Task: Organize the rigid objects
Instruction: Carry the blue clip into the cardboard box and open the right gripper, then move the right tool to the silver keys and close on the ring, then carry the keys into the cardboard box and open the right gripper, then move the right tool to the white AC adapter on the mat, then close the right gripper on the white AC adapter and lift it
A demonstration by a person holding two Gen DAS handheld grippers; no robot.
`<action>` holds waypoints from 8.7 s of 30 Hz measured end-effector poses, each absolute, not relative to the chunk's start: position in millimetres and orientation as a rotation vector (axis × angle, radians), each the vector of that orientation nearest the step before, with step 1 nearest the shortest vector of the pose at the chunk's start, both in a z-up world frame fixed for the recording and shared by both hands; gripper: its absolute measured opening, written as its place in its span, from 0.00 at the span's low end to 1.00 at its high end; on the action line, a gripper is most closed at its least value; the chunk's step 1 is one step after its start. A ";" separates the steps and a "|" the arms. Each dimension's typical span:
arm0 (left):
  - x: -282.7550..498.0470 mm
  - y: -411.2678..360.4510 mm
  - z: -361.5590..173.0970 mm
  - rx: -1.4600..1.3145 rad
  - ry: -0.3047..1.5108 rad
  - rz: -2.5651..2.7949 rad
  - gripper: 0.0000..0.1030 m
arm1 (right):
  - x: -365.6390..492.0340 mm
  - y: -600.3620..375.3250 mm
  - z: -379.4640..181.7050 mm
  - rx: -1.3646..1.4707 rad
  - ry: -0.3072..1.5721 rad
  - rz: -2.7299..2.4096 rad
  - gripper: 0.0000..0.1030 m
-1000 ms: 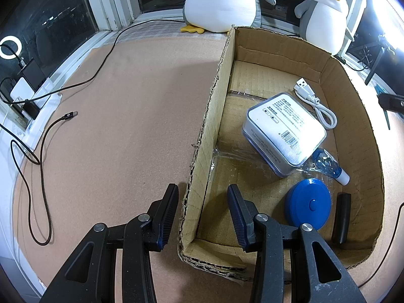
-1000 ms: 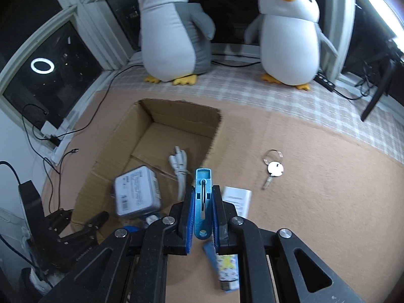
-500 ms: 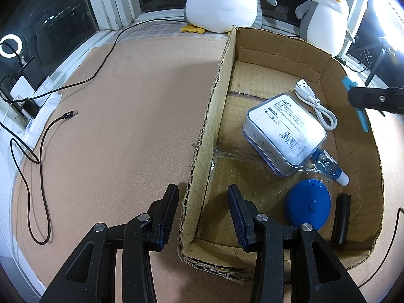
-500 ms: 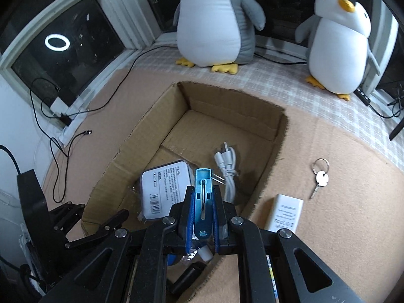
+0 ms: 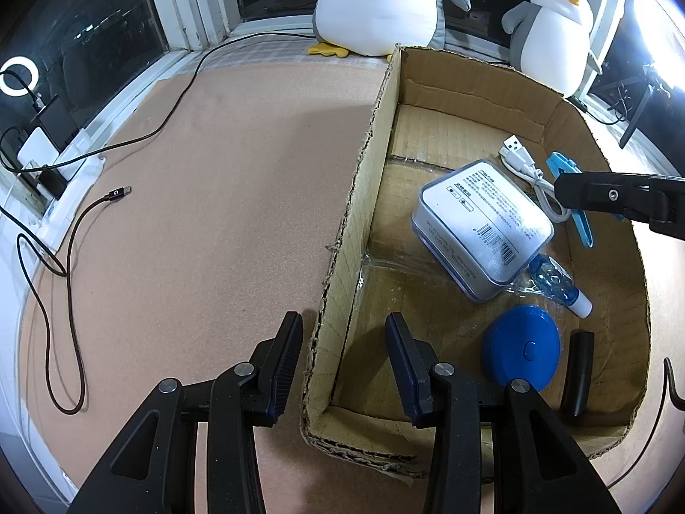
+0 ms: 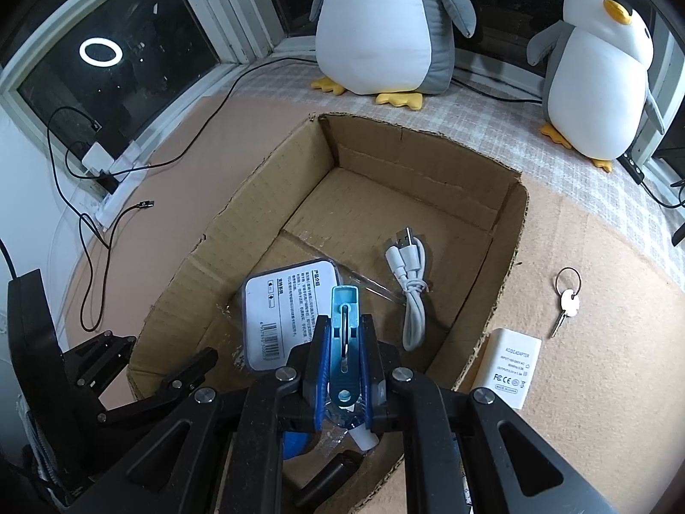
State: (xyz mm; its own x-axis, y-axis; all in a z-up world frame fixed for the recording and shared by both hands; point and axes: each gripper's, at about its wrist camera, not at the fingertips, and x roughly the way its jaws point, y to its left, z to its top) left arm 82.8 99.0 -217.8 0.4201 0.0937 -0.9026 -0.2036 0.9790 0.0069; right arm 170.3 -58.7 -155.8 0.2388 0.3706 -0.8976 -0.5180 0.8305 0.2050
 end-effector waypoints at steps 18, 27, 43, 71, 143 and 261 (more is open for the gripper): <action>83.3 100.6 -217.2 -0.109 1.121 0.188 0.42 | 166.7 -76.9 -134.3 -0.093 1.139 0.627 0.33; 83.4 101.2 -217.3 -0.111 1.121 0.189 0.42 | 182.9 -130.2 -114.8 0.005 1.079 0.542 0.49; 83.7 101.1 -218.0 -0.107 1.121 0.190 0.42 | 250.4 -201.2 -171.3 0.186 1.227 0.336 0.50; 84.6 99.8 -220.3 -0.103 1.122 0.193 0.42 | 284.5 -182.0 -209.2 0.016 1.271 0.285 0.11; 84.8 98.3 -219.0 -0.105 1.120 0.195 0.42 | 252.9 -94.7 -142.2 -0.042 1.159 0.544 0.48; 83.9 95.2 -219.1 -0.119 1.114 0.190 0.42 | 193.9 -191.3 -184.1 0.025 1.268 0.315 0.32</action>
